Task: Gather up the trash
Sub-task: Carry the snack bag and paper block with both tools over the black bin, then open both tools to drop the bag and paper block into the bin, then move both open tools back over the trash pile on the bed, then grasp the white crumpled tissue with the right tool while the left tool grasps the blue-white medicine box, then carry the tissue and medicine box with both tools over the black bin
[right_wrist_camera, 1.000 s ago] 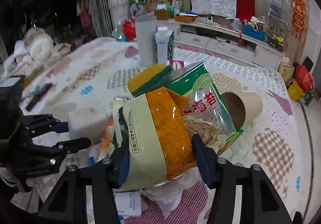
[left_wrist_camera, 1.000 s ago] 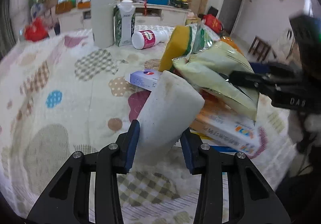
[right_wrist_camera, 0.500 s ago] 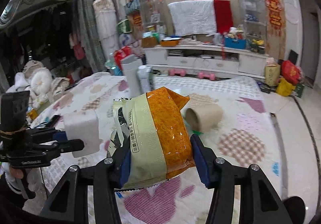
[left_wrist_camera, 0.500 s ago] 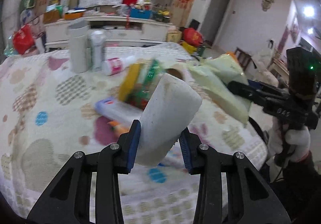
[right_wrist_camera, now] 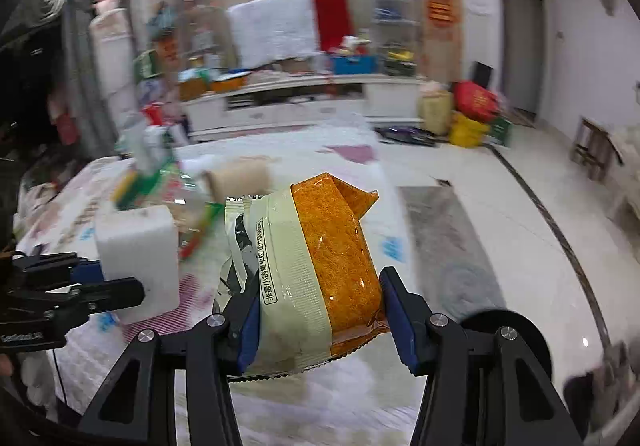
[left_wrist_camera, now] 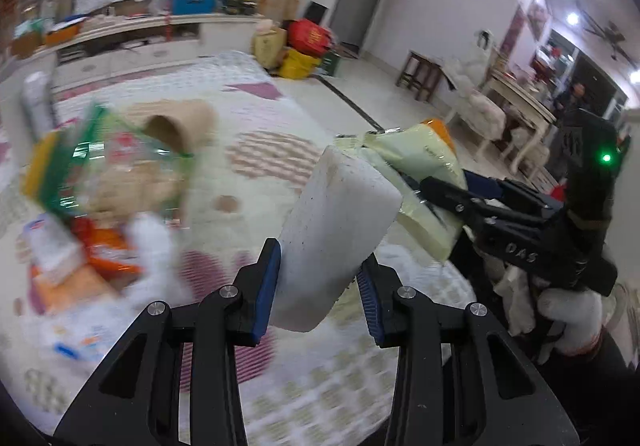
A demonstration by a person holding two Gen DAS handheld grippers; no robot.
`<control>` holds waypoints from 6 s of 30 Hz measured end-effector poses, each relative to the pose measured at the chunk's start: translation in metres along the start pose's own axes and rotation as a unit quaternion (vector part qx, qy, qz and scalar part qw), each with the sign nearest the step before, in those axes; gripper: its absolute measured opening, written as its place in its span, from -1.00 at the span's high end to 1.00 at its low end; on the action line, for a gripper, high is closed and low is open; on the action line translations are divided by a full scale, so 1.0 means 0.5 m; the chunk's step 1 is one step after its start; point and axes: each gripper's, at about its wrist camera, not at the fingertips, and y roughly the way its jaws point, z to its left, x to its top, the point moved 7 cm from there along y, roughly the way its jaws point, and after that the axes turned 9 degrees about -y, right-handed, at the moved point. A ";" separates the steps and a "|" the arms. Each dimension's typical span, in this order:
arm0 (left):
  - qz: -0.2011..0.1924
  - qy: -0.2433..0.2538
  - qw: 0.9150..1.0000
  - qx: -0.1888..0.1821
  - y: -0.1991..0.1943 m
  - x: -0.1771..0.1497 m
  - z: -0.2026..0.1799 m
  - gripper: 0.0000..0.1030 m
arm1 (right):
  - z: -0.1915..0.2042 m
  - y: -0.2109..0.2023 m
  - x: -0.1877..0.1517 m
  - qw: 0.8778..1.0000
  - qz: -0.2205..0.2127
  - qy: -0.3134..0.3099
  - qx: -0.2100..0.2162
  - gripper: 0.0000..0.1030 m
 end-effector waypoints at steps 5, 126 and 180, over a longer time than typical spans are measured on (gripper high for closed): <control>0.032 0.028 0.999 -0.020 0.075 -0.015 -0.094 0.31 | -0.105 -0.008 -0.057 0.998 0.022 0.037 -0.047 -0.02; -0.045 -0.275 0.948 0.156 -0.106 -0.005 0.549 -0.19 | 0.376 0.217 0.041 0.983 0.078 -0.054 0.160 -0.55; -0.030 -0.186 0.975 0.115 -0.155 -0.038 0.341 0.69 | 0.305 0.110 0.011 0.981 0.038 -0.026 0.187 0.46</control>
